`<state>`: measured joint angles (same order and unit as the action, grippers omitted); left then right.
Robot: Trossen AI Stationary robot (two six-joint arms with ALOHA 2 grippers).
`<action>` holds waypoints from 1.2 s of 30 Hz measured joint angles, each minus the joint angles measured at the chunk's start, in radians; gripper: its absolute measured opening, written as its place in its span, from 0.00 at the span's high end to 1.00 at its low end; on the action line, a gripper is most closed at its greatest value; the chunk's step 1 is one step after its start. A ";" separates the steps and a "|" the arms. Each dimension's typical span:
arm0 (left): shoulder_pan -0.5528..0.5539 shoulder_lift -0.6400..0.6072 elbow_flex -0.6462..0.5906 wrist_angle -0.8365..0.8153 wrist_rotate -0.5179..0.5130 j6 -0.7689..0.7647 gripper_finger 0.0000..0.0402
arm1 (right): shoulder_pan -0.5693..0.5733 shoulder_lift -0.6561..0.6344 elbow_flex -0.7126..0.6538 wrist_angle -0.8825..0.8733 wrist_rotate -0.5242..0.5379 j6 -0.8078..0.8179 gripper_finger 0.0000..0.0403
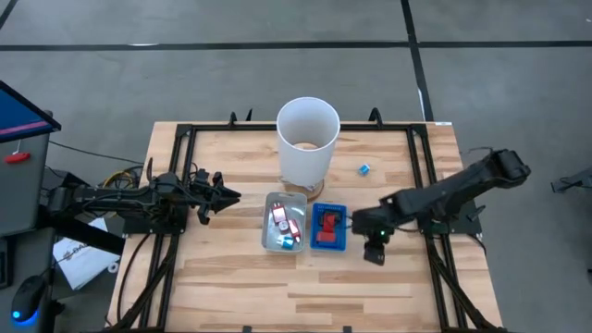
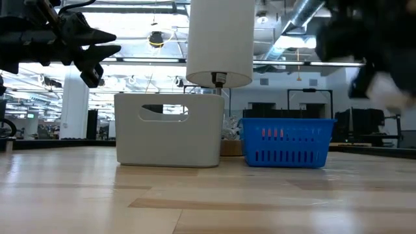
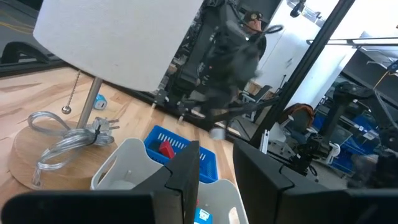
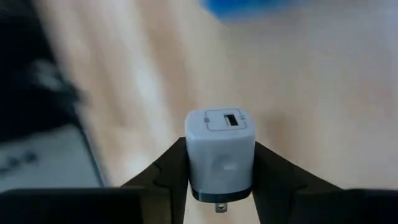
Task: Pick & Place Office items
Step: Put the white charger adapter into the gray bin
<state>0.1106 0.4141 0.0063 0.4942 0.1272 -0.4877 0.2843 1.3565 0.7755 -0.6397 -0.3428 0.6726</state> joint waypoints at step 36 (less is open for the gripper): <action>0.000 0.000 0.000 0.003 -0.007 -0.069 0.77 | -0.073 0.583 0.576 0.411 0.535 -0.045 0.70</action>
<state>0.1108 0.4141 0.0063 0.4969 0.1204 -0.5568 0.2115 1.9392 1.3510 -0.2283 0.1923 0.6281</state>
